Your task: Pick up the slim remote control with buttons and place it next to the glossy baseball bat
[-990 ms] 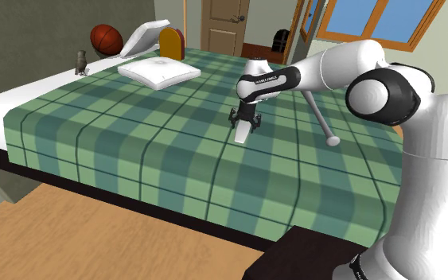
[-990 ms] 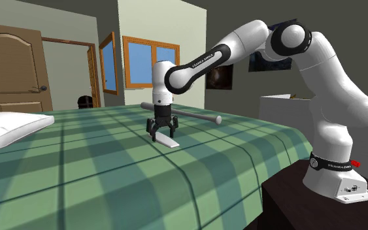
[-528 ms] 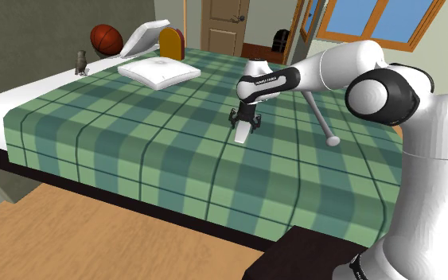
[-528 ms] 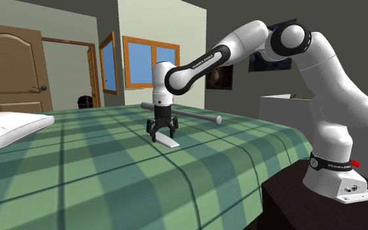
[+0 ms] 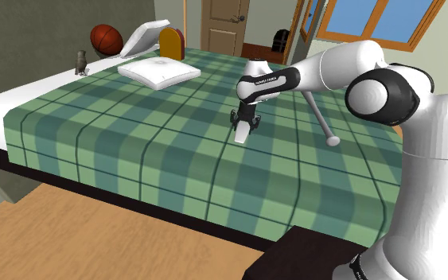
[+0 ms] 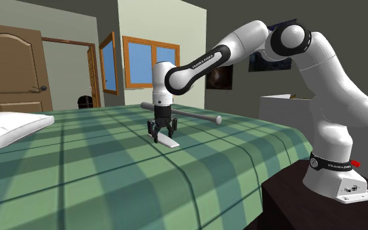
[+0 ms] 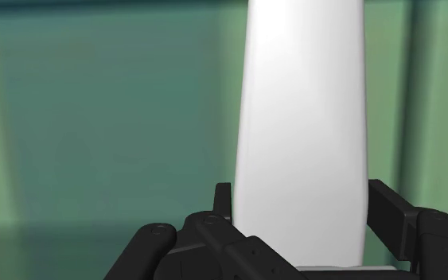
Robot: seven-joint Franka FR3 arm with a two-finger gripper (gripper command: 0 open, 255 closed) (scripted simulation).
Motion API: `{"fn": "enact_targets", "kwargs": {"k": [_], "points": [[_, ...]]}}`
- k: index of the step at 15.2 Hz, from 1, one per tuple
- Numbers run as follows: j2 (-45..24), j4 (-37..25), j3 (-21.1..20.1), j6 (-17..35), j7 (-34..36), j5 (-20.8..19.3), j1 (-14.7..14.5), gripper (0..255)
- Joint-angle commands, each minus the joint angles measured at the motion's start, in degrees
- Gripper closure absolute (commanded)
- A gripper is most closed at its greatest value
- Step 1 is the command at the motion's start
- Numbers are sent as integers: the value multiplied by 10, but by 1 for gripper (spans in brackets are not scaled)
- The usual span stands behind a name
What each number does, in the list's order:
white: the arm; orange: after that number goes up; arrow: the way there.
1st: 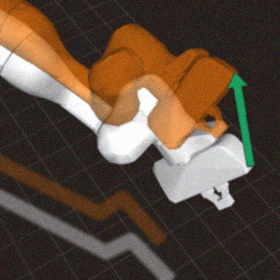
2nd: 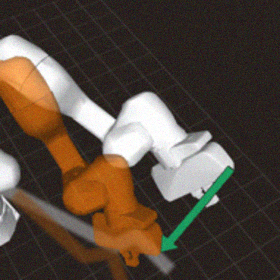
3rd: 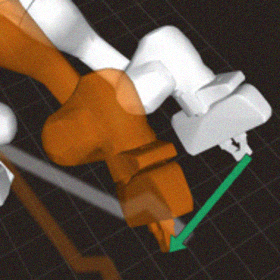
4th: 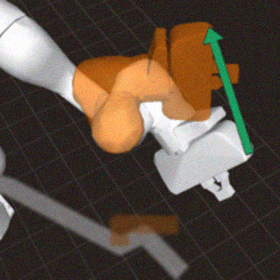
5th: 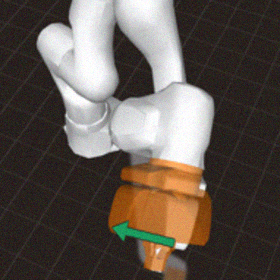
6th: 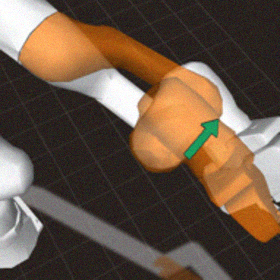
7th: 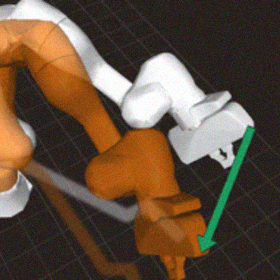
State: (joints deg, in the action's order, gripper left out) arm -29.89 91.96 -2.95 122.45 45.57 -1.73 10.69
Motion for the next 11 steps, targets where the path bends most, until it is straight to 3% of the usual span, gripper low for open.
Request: {"fn": "enact_targets", "kwargs": {"k": [1, 11], "points": [[0, 0, 0, 0, 0, 0, 0, 255], [27, -29, -1, -56, -1, 2, 0, 255]]}}
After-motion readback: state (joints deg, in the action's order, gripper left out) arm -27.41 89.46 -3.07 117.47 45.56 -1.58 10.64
